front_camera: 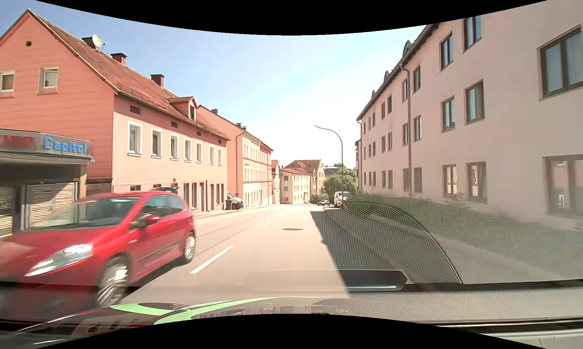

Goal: Follow the waypoints while adhering to traffic rules and regulations

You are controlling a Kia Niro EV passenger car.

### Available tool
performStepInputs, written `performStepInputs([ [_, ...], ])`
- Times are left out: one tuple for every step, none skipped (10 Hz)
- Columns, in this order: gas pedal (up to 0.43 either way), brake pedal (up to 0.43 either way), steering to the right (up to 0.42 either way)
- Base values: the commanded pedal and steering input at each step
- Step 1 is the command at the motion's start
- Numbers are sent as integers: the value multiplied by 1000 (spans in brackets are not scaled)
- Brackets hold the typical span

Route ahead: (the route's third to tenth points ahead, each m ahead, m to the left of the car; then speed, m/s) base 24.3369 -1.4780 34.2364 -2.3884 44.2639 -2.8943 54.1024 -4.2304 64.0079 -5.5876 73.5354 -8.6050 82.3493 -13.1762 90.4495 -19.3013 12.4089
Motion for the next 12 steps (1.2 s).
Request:
performStepInputs([
  [0, 98, 9],
  [0, 98, 9],
  [0, 98, 9],
  [0, 98, 9],
  [0, 98, 9],
  [0, 104, 8],
  [0, 98, 8],
  [0, 104, 9],
  [0, 104, 9],
  [0, 104, 11],
  [0, 104, 13],
  [0, 110, 13],
])
